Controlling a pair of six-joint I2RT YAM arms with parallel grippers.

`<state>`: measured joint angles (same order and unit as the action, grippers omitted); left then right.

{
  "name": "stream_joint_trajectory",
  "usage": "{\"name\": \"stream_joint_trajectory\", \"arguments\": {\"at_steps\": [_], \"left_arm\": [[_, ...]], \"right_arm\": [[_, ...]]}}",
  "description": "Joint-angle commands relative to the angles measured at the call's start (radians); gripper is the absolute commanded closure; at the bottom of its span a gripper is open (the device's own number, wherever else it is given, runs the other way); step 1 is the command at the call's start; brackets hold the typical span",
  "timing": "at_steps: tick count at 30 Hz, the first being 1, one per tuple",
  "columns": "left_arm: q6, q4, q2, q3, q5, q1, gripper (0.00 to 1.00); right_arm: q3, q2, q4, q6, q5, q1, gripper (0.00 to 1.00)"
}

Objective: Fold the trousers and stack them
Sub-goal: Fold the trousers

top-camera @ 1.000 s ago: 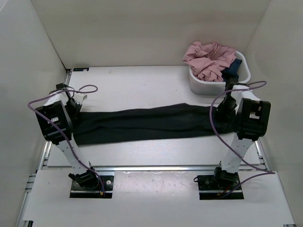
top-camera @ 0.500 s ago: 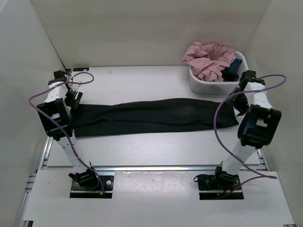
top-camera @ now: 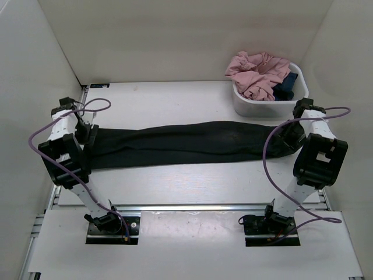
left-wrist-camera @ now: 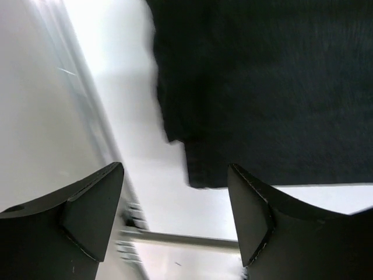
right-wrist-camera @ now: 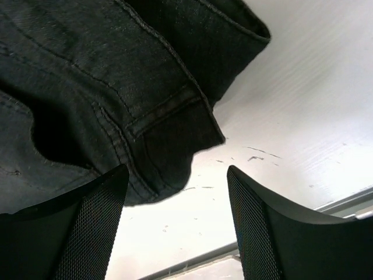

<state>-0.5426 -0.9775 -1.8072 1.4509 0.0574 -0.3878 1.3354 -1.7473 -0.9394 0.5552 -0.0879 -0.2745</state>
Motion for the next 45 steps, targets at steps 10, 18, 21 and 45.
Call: {"name": "stream_joint_trajectory", "arguments": {"at_steps": [10, 18, 21, 45], "left_arm": [[0.158, 0.086, 0.006, -0.116, -0.056, -0.099, 0.18], [0.167, 0.12, -0.102, -0.15, -0.168, -0.099, 0.27], [0.156, 0.12, -0.112, -0.15, -0.208, -0.099, 0.67], [-0.039, -0.109, -0.196, 0.088, -0.091, -0.152, 0.37]], "right_arm": [[0.002, -0.078, 0.053, 0.028, -0.035, 0.0, 0.34], [0.007, -0.098, 0.053, 0.038, -0.058, 0.0, 0.45], [0.018, -0.107, 0.044, 0.038, -0.058, 0.0, 0.55], [0.224, -0.04, -0.044, -0.089, -0.129, 0.0, 1.0]]}}
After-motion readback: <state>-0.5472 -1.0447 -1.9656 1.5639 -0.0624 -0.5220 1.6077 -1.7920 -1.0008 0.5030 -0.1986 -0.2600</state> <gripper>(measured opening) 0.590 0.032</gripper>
